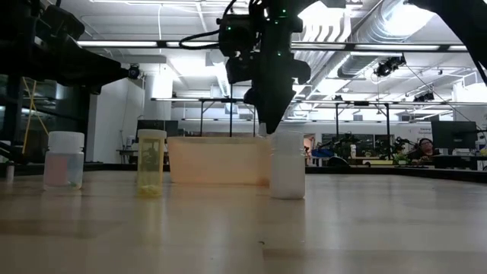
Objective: Pick and place pill bottles into a basket
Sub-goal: Put the transparent medicine bottle into the yellow bin, then put the white medicine bottle into the yellow bin
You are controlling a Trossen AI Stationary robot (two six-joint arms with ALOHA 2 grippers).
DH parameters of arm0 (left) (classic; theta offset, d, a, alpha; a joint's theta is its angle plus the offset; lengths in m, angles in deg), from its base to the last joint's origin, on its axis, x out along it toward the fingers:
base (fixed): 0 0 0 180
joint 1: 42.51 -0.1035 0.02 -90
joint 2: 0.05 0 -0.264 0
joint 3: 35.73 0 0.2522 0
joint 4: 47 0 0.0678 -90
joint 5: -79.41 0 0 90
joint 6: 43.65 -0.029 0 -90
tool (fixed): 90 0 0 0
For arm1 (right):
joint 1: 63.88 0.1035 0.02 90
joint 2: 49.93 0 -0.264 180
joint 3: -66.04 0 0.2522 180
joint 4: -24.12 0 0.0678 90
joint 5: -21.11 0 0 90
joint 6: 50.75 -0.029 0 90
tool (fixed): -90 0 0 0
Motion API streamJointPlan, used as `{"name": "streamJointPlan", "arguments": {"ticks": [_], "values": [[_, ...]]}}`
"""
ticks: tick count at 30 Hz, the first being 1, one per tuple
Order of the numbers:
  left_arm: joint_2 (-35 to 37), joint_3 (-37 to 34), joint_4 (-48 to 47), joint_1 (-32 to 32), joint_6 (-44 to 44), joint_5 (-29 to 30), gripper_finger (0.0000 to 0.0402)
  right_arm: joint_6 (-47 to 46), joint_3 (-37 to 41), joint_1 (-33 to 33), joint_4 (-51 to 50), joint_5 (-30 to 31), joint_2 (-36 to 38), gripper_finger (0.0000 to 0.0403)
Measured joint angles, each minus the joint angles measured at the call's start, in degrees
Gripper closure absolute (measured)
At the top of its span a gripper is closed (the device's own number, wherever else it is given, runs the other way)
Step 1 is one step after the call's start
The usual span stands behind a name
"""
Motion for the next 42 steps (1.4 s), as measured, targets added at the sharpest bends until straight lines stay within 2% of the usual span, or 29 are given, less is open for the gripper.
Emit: {"name": "streamJointPlan", "arguments": {"ticks": [11, 20, 25, 33, 38, 42], "values": [[0.0, 0.0, 0.0, 0.0, 0.0, 0.0, 0.0208, -0.5, 0.0, 0.0, -2.0, -0.1, -3.6, 0.0260], [0.0, 0.0, 0.0, 0.0, 0.0, 0.0, 0.0208, -2.3, 0.0, 0.0, -1.8, 2.1, -3.6, 0.0210], [0.0, 0.0, 0.0, 0.0, 0.0, 0.0, 0.0208, -2.1, -1.0, -0.1, -3.6, 4.0, -3.6, 0.0202], [0.0, 0.0, 0.0, 0.0, 0.0, 0.0, 0.0208, -4.0, -11.9, -0.8, -10.1, 3.3, -3.6, 0.0214], [0.0, 0.0, 0.0, 0.0, 0.0, 0.0, 0.0208, -7.4, -20.6, 0.7, -13.5, -6.0, -3.6, 0.0223], [0.0, 0.0, 0.0, 0.0, 0.0, 0.0, 0.0208, -7.7, -25.2, 4.8, -17.1, -7.5, -3.5, 0.0233]]}}
